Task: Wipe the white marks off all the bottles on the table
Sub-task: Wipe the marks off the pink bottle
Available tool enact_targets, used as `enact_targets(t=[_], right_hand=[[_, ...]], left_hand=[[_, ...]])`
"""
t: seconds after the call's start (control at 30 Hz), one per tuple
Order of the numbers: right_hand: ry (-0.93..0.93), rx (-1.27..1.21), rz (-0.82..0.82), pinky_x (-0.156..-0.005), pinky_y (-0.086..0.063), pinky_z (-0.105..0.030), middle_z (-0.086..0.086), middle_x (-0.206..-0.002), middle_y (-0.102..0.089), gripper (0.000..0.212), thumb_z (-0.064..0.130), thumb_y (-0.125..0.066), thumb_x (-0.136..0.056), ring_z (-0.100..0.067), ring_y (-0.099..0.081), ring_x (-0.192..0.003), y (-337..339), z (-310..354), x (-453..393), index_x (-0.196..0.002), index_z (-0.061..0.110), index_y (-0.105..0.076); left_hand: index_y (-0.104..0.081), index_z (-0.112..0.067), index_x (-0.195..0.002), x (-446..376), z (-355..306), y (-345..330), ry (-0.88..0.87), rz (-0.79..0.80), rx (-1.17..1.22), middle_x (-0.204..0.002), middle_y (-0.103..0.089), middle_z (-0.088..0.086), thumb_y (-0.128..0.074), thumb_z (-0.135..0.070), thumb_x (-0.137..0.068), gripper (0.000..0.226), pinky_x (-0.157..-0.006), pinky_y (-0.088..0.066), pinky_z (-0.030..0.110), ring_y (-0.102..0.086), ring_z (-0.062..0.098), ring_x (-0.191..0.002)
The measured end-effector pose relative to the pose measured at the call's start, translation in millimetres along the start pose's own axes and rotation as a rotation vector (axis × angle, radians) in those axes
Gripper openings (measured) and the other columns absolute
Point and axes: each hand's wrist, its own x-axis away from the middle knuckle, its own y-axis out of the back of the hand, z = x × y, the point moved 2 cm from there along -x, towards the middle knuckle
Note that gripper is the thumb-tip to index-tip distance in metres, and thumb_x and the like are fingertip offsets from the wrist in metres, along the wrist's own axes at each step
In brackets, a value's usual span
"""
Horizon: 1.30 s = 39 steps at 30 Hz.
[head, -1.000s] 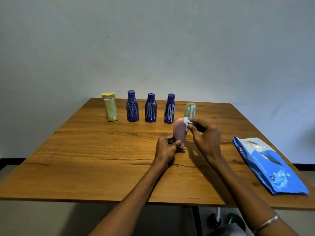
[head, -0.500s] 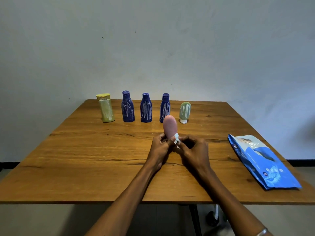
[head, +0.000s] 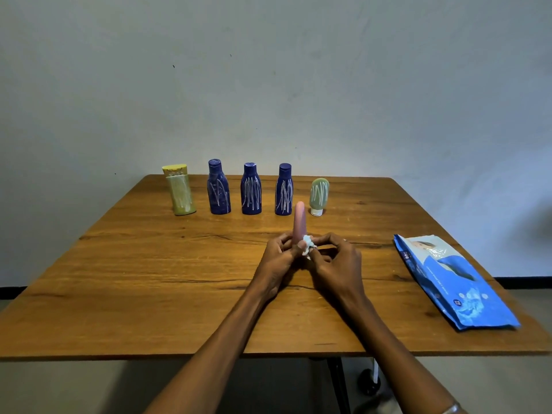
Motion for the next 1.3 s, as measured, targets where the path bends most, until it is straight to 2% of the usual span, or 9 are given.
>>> enact_targets(t=[0.07,0.13,0.3,0.43,0.6,0.8,1.0,1.17,1.3], right_hand=[[0.038,-0.018,0.027,-0.070,-0.062,-0.022,0.006,-0.104,-0.074,0.010,0.017,-0.074,-0.094,-0.004,-0.074,-0.091,-1.2,2.8,2.3,-0.103,0.020,-0.071],[0.045,-0.021,0.007,-0.069,-0.061,-0.021,0.005,-0.102,-0.074,0.011,0.015,-0.074,-0.093,-0.004,-0.073,-0.088,-0.4,5.0,3.4,-0.104,0.018,-0.071],[0.027,0.028,-0.087,-0.070,-0.058,-0.014,0.011,-0.101,-0.072,0.025,0.011,-0.075,-0.090,0.001,-0.069,-0.093,3.9,1.1,-1.0,-0.111,0.022,-0.070],[0.067,0.026,-0.085,-0.069,-0.057,-0.013,0.010,-0.104,-0.074,0.027,0.009,-0.071,-0.093,0.001,-0.071,-0.091,4.2,3.2,2.4,-0.116,0.022,-0.073],[0.133,0.015,-0.033,-0.080,-0.055,-0.012,0.016,-0.109,-0.072,0.032,0.010,-0.071,-0.093,0.006,-0.069,-0.099,4.0,8.9,5.6,-0.121,0.026,-0.071],[0.154,0.042,-0.206,-0.076,-0.061,-0.022,0.007,-0.104,-0.077,0.023,0.018,-0.079,-0.089,0.000,-0.072,-0.093,6.4,9.1,-3.2,-0.112,0.019,-0.077],[0.165,0.025,-0.225,-0.072,-0.053,-0.007,0.005,-0.107,-0.073,0.028,0.009,-0.076,-0.090,0.011,-0.068,-0.089,5.3,27.0,-39.4,-0.118,0.011,-0.075],[0.110,0.026,-0.203,-0.074,-0.055,-0.010,0.009,-0.106,-0.074,0.026,0.010,-0.075,-0.091,0.008,-0.069,-0.092,-1.6,17.8,-25.8,-0.117,0.014,-0.075],[-0.010,-0.035,-0.146,-0.076,-0.064,-0.029,0.010,-0.100,-0.078,0.022,0.017,-0.074,-0.091,-0.002,-0.074,-0.091,-8.8,-1.8,-5.7,-0.112,0.021,-0.078]], left_hand=[[-0.063,-0.005,-0.127,-0.5,1.1,2.6,0.006,0.016,0.025,-0.120,-0.073,0.018,-0.066,-0.009,-0.096,0.031,-0.100,-0.055,0.052,-0.070,0.033,-0.113],[-0.062,-0.003,-0.130,0.9,-0.4,3.3,0.027,0.011,0.046,-0.121,-0.072,0.019,-0.067,-0.011,-0.095,0.036,-0.099,-0.056,0.051,-0.070,0.034,-0.113],[-0.069,-0.005,-0.120,1.2,0.4,3.1,0.043,0.023,0.021,-0.116,-0.075,0.016,-0.068,-0.012,-0.094,0.027,-0.099,-0.056,0.047,-0.071,0.031,-0.112],[-0.063,-0.002,-0.129,0.6,0.9,2.2,0.025,-0.052,0.031,-0.119,-0.073,0.016,-0.068,-0.009,-0.094,0.036,-0.098,-0.057,0.047,-0.072,0.029,-0.110],[-0.065,-0.010,-0.121,-2.8,1.7,3.9,0.025,-0.090,0.042,-0.118,-0.074,0.016,-0.062,-0.008,-0.098,0.023,-0.097,-0.057,0.049,-0.072,0.030,-0.110],[-0.069,-0.001,-0.122,-0.2,2.5,-2.3,-0.048,-0.026,-0.081,-0.113,-0.076,0.017,-0.065,-0.006,-0.095,0.027,-0.095,-0.057,0.052,-0.072,0.033,-0.108],[-0.069,0.007,-0.117,-1.0,4.0,-3.1,-0.057,-0.055,-0.101,-0.110,-0.074,0.026,-0.060,0.004,-0.095,0.024,-0.096,-0.056,0.057,-0.069,0.044,-0.107],[-0.072,-0.001,-0.115,-1.9,2.3,-0.7,-0.006,-0.096,-0.082,-0.108,-0.076,0.021,-0.060,-0.001,-0.098,0.021,-0.095,-0.057,0.055,-0.073,0.037,-0.104],[-0.072,-0.009,-0.112,-1.3,-0.9,1.9,-0.001,-0.154,-0.060,-0.109,-0.077,0.016,-0.060,-0.003,-0.098,0.019,-0.092,-0.060,0.047,-0.075,0.028,-0.101]])
